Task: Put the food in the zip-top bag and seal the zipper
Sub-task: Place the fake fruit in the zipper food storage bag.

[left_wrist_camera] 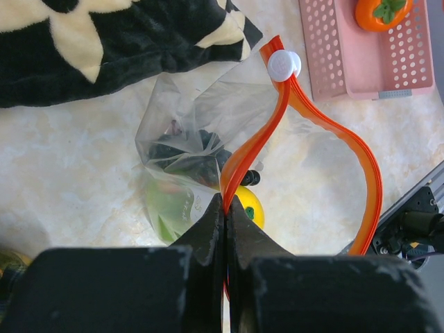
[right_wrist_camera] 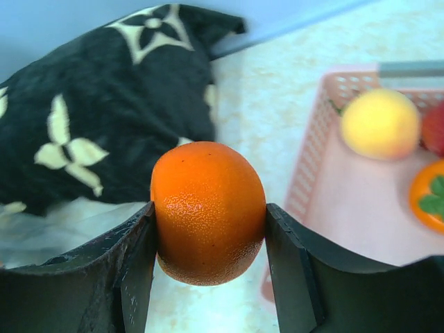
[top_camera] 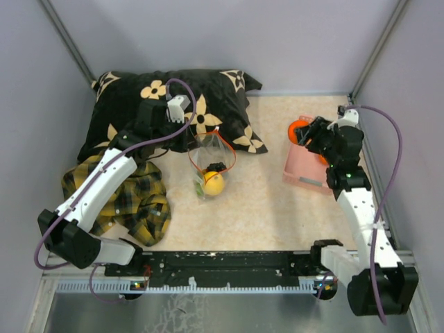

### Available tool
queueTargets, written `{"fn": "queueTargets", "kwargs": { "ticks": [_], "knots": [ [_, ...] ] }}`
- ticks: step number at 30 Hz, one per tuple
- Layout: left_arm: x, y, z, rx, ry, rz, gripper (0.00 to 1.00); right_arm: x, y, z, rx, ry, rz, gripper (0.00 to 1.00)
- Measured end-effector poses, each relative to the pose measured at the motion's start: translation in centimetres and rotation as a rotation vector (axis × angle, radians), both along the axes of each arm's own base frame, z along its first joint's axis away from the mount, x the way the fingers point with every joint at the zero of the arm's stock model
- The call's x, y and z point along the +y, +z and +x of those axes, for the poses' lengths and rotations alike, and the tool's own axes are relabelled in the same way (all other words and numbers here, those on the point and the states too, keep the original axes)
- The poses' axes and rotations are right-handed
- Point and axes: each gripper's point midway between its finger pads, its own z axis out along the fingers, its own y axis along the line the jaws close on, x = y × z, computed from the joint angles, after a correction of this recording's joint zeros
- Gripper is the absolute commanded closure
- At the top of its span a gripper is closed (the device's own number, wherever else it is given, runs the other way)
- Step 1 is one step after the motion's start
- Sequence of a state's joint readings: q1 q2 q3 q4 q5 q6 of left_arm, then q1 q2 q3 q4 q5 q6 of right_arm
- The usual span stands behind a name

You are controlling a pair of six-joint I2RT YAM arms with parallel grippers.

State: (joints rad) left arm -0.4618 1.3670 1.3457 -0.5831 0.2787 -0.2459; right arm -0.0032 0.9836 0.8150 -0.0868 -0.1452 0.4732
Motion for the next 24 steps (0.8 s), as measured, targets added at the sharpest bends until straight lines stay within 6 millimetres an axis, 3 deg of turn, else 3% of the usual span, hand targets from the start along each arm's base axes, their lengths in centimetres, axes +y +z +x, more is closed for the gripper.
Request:
{"fn": "queueTargets", "kwargs": {
  "ticks": [1, 5, 14, 18, 24],
  "knots": [
    [0.0, 0.0, 0.0, 0.0, -0.001, -0.001, 1.0, 1.4, 1.4, -0.5, -0.028, 0.048, -0.011, 0.87],
    [0.0, 0.0, 0.0, 0.002, -0.002, -0.001, 1.0, 4.2, 3.2, -1.7, -0.058, 0.14, -0.035, 0.86],
    [0.0, -0.1, -0.1, 0.003, -0.002, 0.0, 1.0, 12.4, 7.1, -5.1, -0.134, 0.4, -0.088, 0.86],
    [0.0, -0.1, -0.1, 0.004, -0.002, 0.0, 1.0, 15.6, 8.0, -6.1, -0.159, 0.491, -0.104, 0.86],
    [0.1, -0.1, -0.1, 0.007, -0.003, -0.005, 1.0, 20.9, 7.5, -7.3, -0.154, 0.63, -0.138, 0.84]
  ]
}}
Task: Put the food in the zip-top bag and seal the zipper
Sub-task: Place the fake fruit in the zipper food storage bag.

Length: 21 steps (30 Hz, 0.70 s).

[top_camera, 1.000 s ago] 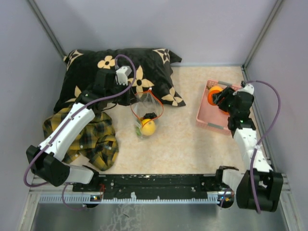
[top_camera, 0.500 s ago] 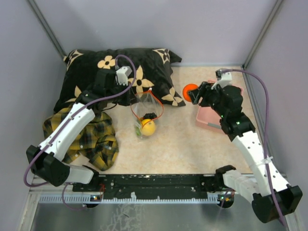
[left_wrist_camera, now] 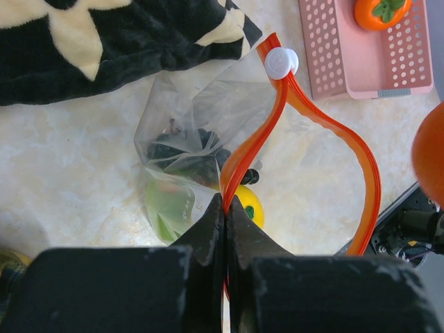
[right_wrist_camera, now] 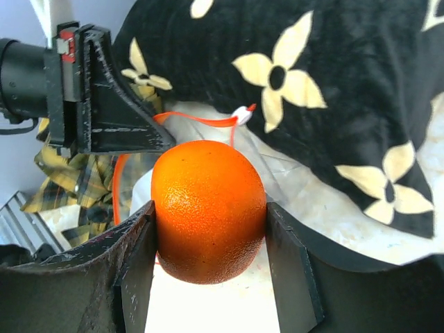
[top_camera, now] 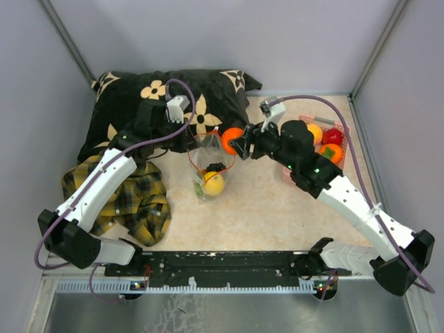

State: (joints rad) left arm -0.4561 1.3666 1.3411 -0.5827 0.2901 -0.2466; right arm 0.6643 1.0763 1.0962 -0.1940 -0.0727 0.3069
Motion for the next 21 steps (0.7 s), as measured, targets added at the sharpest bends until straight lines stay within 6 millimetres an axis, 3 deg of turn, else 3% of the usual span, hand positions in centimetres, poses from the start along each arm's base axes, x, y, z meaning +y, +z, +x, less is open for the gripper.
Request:
{"fn": "queueTargets", "kwargs": {
  "ticks": [11, 21],
  "knots": [
    [0.0, 0.0, -0.2, 0.004, -0.006, -0.007, 1.0, 6.2, -1.7, -0.1, -0.005, 0.129, -0.081, 0.76],
    [0.1, 0.0, -0.2, 0.008, -0.01, -0.012, 1.0, 7.8, -6.4, 1.3, 0.054, 0.133, -0.215, 0.46]
  ]
}}
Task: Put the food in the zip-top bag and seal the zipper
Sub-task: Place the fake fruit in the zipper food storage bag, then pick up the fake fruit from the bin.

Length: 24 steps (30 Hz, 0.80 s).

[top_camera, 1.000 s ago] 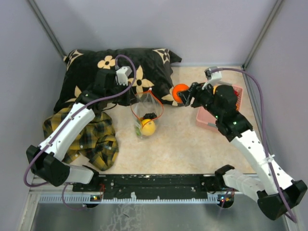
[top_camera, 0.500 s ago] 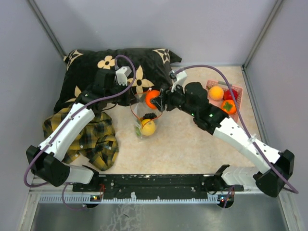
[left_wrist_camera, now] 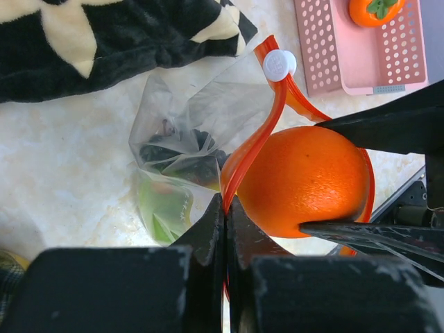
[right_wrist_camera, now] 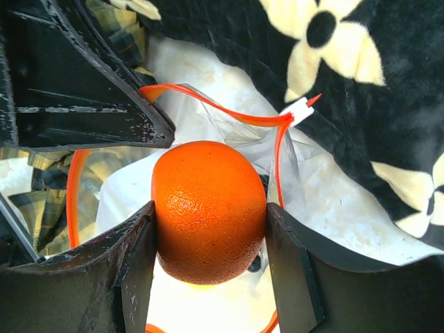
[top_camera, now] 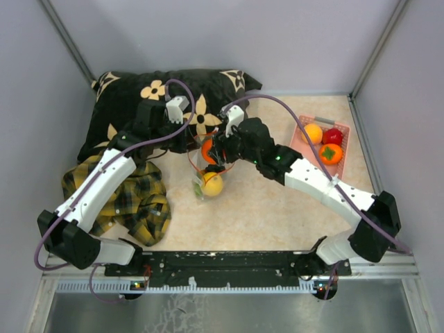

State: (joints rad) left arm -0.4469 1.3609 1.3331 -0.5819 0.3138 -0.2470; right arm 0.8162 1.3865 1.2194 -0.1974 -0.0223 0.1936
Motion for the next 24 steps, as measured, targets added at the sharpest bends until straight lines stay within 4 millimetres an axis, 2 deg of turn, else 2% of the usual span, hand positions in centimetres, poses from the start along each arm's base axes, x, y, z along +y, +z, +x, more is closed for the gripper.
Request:
{"fn": "queueTargets", "kwargs": {
  "ticks": [4, 12, 24],
  "knots": [
    [0.0, -0.1, -0.1, 0.003, -0.003, -0.002, 1.0, 0.3, -0.7, 0.4, 0.01, 0.001, -0.024, 0.43],
    [0.1, 0.0, 0.0, 0.002, 0.001, -0.002, 1.0, 0.5, 0.1, 0.7, -0.006, 0.006, -0.026, 0.31],
    [0.2, 0.0, 0.1, 0.002, 0.004, -0.002, 1.0, 0.4, 0.2, 0.7, -0.018, 0.01, -0.043, 0.26]
  ]
}}
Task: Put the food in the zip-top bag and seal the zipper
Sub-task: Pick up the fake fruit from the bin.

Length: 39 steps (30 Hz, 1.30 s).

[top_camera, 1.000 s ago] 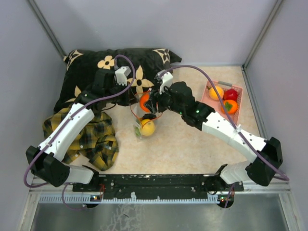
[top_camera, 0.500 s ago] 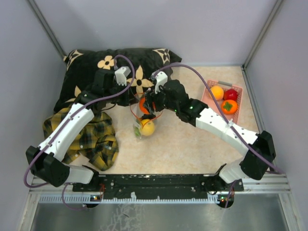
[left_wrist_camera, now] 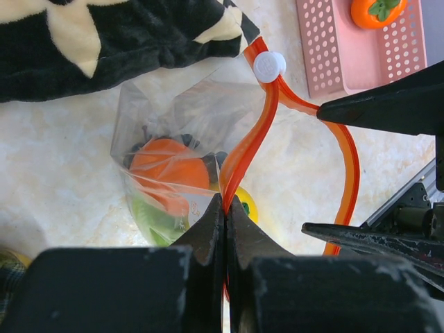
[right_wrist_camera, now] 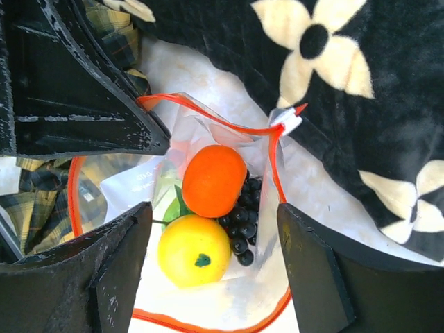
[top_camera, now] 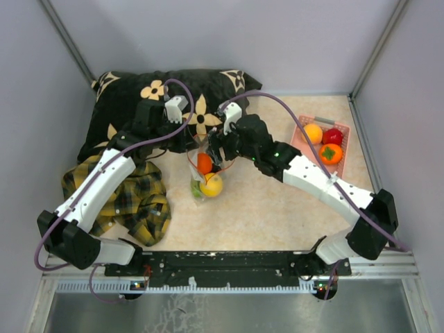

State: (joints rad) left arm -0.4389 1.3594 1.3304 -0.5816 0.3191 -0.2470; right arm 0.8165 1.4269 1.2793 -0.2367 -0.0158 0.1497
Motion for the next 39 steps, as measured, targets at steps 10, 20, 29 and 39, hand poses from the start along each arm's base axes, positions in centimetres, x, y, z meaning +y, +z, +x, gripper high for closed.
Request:
{"fn": "queueTargets", "kwargs": {
  "ticks": [10, 20, 29, 39],
  "knots": [
    [0.1, 0.0, 0.1, 0.0, 0.003, 0.0, 1.0, -4.5, 1.7, 0.2, -0.037, -0.145, -0.055, 0.23],
    [0.1, 0.0, 0.0, 0.001, 0.0, -0.003, 1.0, -17.1, 1.9, 3.3, 0.0, -0.532, -0.079, 0.16],
    [0.1, 0.0, 0.0, 0.001, 0.0, -0.003, 1.0, -26.8, -3.3, 5.5, 0.148, -0.788, -0.095, 0.08],
    [0.1, 0.0, 0.1, 0.001, 0.001, -0.003, 1.0, -36.2, -9.0, 8.9, 0.285, -1.045, -0.059, 0.07]
  ]
}}
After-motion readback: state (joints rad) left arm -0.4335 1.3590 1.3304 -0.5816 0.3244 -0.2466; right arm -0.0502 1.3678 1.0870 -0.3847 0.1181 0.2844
